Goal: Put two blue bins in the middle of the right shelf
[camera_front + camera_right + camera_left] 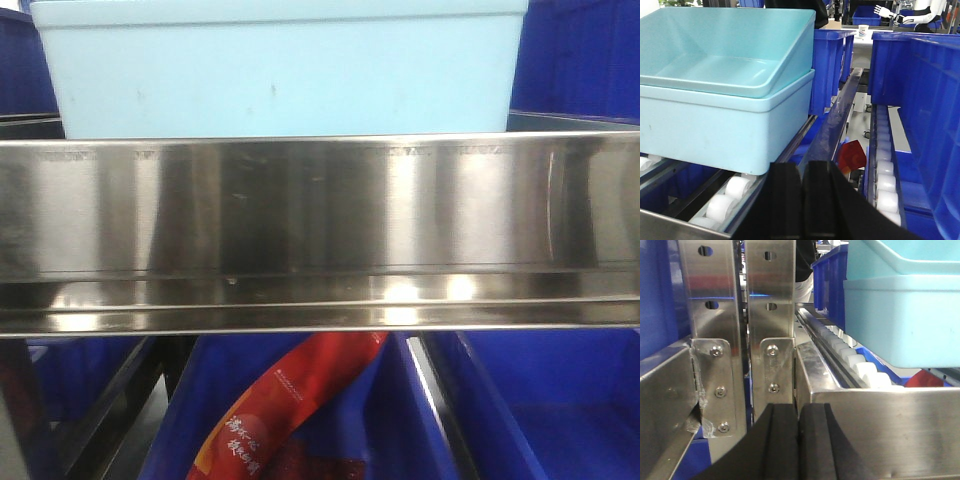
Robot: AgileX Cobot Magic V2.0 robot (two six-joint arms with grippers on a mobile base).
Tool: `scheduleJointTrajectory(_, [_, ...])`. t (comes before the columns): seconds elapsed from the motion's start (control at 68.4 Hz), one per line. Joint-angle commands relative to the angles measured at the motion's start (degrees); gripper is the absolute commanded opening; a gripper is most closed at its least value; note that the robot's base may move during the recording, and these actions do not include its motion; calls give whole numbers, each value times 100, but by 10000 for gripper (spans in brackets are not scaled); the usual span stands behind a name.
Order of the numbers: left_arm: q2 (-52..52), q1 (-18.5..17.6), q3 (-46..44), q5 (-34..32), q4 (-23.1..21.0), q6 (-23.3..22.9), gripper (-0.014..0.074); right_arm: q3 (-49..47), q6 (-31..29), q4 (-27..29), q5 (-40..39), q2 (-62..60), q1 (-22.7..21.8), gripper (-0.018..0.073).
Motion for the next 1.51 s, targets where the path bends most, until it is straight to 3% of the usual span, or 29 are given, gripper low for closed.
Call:
scheduleJointTrajectory(0.0, [-37,13,-14,-180,-17,32,-111,7,-2,-46,-132,-20,-12,-153])
scheduleJointTrajectory(0.862, [-37,13,-14,-226,-17,32,-111,21,-16,-46,-120,-33,-70,-153])
scheduleJointTrajectory(1.184, [-37,13,-14,-226,-17,32,-111,660,-371,573,100,-895,-1630,-153])
scheduleJointTrajectory(1.49, [-37,13,-14,-226,-17,32,-111,1747,-371,582,-10,-2191,-2268,-153])
